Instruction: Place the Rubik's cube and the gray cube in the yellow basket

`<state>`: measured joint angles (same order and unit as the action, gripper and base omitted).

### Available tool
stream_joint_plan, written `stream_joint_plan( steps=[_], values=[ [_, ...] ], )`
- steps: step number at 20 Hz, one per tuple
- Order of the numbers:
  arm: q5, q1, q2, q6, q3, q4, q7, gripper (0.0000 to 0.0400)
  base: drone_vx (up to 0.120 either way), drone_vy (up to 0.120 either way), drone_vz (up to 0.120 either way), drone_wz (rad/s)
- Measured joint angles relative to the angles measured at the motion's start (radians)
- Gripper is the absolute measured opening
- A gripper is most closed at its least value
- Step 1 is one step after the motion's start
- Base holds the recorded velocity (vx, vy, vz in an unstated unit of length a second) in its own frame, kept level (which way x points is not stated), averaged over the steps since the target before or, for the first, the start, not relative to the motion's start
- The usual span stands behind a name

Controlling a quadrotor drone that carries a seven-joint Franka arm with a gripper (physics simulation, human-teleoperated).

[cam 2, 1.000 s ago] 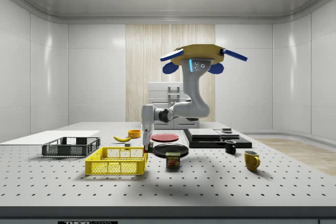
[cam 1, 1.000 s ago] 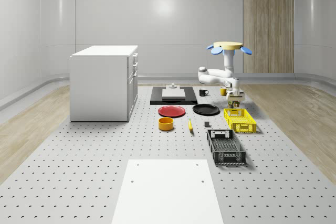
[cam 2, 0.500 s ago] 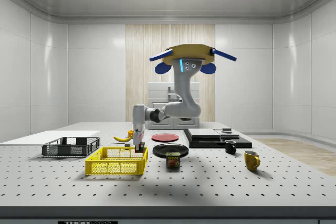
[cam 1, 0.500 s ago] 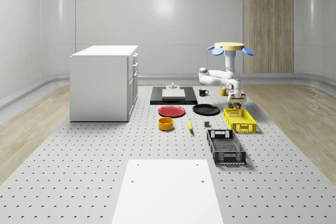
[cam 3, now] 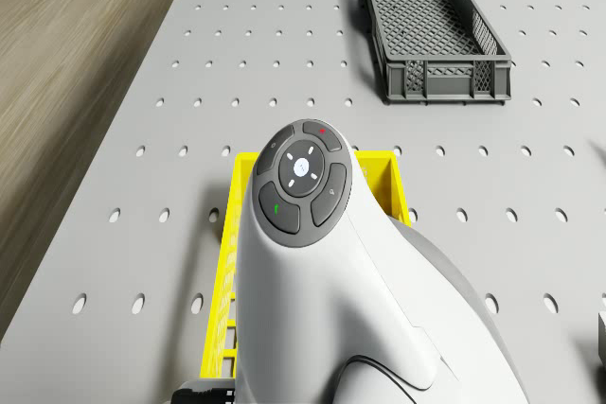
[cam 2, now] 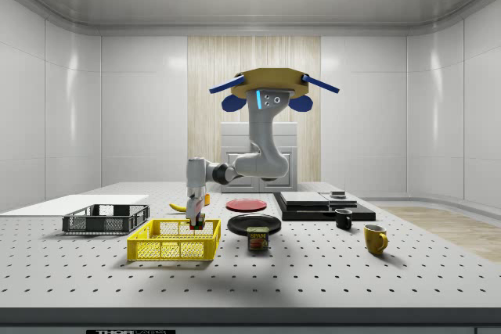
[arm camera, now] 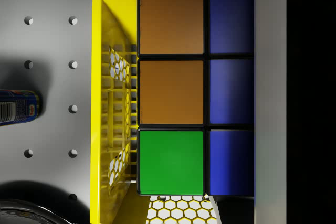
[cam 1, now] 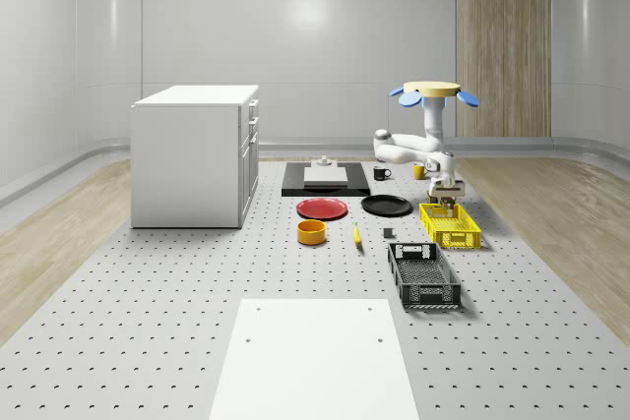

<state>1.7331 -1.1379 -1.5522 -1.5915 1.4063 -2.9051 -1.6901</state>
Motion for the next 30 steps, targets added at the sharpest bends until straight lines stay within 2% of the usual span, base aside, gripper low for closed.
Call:
stream_joint_plan(
  steps=[3, 19, 22, 27, 30],
  values=[
    [-0.001, 0.0, -0.002, -0.002, 0.0, 0.0, 0.0, 0.0325, 0.0, 0.0, -0.12, 0.0],
    [0.178, -0.029, -0.011, -0.067, -0.188, 0.04, -0.001, 0.0325, 0.0, 0.0, 0.0, 0.0],
    [0.203, -0.031, -0.006, -0.079, -0.206, 0.046, 0.022, 0.0366, 0.0, 0.0, 0.0, 0.0],
    [0.163, -0.02, -0.002, -0.057, -0.168, 0.033, 0.005, 0.039, 0.0, 0.0, 0.0, 0.0],
    [0.123, -0.012, 0.0, -0.038, -0.126, 0.022, 0.004, 0.0395, 0.0, 0.0, 0.093, 0.0]
  ],
)
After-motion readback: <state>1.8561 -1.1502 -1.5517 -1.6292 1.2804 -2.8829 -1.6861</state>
